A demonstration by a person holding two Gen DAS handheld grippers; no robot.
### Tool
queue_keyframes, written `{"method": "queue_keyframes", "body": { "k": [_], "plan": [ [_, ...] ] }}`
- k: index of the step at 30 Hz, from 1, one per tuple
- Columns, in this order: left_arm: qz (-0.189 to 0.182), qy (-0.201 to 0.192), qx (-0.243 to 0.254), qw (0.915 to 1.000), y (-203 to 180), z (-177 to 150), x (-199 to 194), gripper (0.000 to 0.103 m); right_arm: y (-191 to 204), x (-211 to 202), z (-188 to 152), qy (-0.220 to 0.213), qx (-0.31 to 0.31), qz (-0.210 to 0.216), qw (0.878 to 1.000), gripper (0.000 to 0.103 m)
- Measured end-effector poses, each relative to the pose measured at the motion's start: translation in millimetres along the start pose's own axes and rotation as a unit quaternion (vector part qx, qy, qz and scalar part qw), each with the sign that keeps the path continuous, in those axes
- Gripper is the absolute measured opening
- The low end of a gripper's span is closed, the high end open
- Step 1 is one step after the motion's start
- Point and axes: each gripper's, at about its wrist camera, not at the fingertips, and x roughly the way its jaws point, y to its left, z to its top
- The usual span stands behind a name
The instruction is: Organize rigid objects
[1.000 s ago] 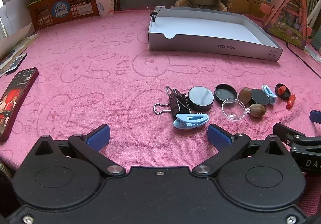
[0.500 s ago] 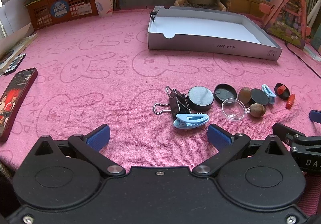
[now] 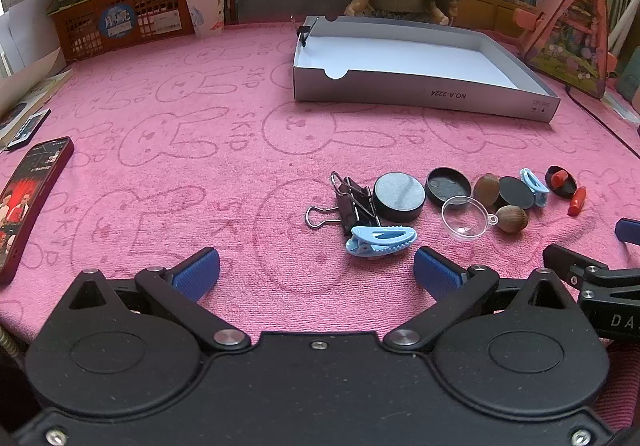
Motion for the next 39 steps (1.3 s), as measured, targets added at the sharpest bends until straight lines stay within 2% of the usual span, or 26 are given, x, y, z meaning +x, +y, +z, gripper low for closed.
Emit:
{"method": "queue_keyframes", "body": {
  "k": [19,26,33,36,39],
  "plan": [
    [-0.005,-0.012,0.004,0.9999,1.0,-4.1,-0.6,0.103,-0.5,0.1,-2.6,-0.002,0.003,0.002,1.000,0.103],
    [-0.005,-0.012,0.002,0.9999,0.7,-3.9,-0.9,0.103,-1.0,-1.6,-6.2,-0.014,0.001,0.004,1.000,0.103],
    [-0.002,-0.010,-0.004,0.9999,1.3,-3.2,-1.1,0.103,-1.2,-0.4,-3.5,-0.007,0.000,0.006,1.000,0.103],
    [-0.006,-0.005,-0.010,0.9999,3.0,-2.0,-2.5,0.101,-2.0,-1.1,-3.6,-0.012,0.000,0.010,1.000,0.103],
    [-0.019,-0.006,-0.016,0.9997,6.7,-2.2,-7.8,0.094,-5.3,-4.2,-3.5,-0.026,0.008,0.021,0.999,0.101]
  ]
}}
